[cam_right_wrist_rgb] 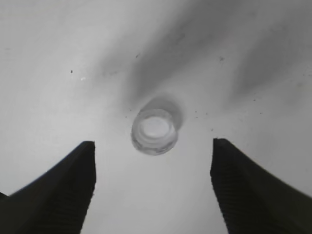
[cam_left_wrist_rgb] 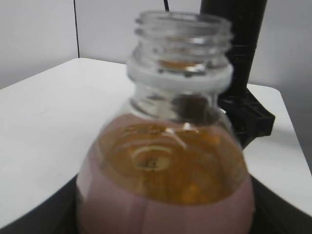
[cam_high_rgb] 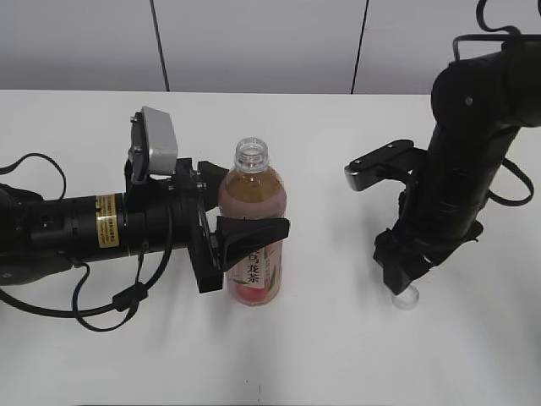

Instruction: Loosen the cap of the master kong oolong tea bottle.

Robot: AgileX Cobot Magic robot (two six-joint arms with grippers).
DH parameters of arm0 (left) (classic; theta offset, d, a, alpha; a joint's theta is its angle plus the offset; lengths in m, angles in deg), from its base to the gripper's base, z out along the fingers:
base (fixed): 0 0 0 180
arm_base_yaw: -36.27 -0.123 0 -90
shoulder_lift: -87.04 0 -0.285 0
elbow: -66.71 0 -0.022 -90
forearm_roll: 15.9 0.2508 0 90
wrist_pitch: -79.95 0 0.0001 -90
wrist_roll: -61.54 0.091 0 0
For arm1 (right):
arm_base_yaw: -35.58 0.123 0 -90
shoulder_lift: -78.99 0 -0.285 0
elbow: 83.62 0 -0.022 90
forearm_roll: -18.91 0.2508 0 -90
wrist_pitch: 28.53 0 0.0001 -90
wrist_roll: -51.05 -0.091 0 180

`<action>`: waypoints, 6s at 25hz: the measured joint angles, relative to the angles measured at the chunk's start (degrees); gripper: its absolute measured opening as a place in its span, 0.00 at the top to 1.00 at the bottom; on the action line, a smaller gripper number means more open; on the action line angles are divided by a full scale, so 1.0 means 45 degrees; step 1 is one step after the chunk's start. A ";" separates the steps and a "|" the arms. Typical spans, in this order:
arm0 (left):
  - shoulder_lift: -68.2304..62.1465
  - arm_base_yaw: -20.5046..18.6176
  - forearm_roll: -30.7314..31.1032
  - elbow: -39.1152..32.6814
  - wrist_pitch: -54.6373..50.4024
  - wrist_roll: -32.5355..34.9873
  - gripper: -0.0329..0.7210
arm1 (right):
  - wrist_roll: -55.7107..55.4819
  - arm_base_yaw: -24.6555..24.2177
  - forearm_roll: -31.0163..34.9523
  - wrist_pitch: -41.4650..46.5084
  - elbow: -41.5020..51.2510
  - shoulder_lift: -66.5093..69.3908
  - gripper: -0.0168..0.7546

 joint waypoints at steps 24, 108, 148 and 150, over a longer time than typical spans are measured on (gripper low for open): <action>0.0000 -0.0012 0.0000 0.0000 -0.0054 0.0046 0.27 | -0.3206 0.0000 -0.0327 0.4082 0.4767 -1.3152 0.23; 1.4341 0.0865 -1.4033 0.0861 -2.5426 0.3582 0.18 | -0.3154 0.0000 -0.0013 0.3353 0.7015 -2.0652 0.23; 2.3019 0.0874 -1.4430 -0.1447 -2.8470 0.5675 0.18 | -0.3154 0.0000 0.0011 0.3353 0.7015 -2.0667 0.23; 2.3019 0.0874 -1.4430 -0.1447 -2.8470 0.5675 0.18 | -0.3154 0.0000 0.0011 0.3353 0.7015 -2.0667 0.23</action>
